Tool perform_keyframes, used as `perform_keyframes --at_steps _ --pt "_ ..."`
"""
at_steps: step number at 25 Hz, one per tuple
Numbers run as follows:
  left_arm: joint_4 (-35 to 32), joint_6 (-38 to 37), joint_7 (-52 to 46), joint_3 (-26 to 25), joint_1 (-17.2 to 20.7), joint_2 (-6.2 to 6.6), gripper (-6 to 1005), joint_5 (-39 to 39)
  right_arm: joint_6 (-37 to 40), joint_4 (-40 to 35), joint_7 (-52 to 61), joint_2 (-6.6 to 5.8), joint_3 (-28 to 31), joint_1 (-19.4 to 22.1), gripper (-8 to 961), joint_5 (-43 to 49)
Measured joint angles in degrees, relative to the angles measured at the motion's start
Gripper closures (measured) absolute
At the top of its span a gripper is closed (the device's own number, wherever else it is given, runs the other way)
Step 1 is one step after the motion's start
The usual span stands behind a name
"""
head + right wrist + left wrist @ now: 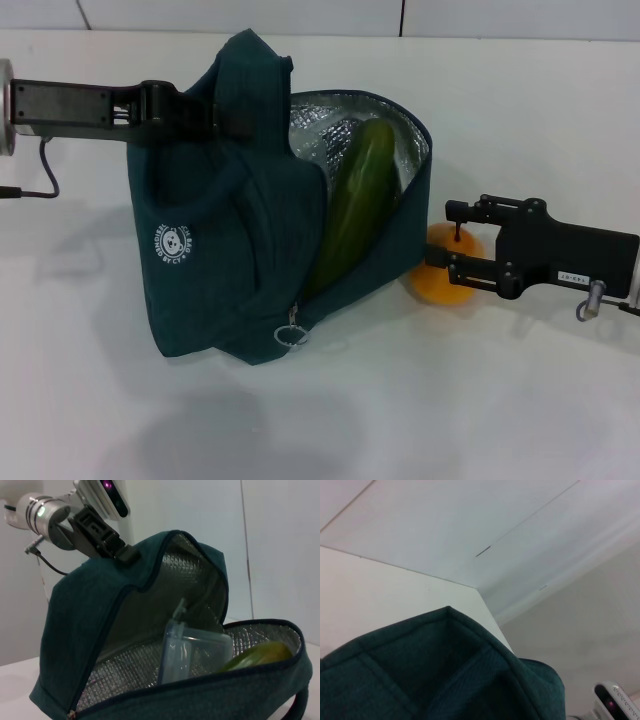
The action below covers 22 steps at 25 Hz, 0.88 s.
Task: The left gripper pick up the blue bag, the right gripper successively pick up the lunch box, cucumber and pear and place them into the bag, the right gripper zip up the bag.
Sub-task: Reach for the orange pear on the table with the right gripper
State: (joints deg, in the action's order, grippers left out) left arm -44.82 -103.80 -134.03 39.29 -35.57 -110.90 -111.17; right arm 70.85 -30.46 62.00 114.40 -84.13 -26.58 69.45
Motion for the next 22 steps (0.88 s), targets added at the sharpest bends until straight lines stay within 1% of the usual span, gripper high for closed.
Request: perform_keyframes --at_steps 4,11,16,22 --pt "0.0 0.0 0.1 0.0 0.0 0.0 959 0.0 -0.4 -0.1 -0.6 0.29 0.0 -0.1 390 0.1" --pt "0.0 0.0 0.1 0.0 0.1 -0.01 959 0.0 -0.4 -0.6 -1.3 0.31 0.0 0.2 458 0.1" --pt "0.0 0.0 0.1 0.0 0.1 -0.01 959 0.0 -0.4 -0.6 -1.5 0.3 0.0 0.4 594 0.1" --pt "0.0 0.0 0.1 0.0 0.1 -0.01 959 0.0 -0.4 -0.7 -1.5 0.11 0.0 0.4 715 0.0"
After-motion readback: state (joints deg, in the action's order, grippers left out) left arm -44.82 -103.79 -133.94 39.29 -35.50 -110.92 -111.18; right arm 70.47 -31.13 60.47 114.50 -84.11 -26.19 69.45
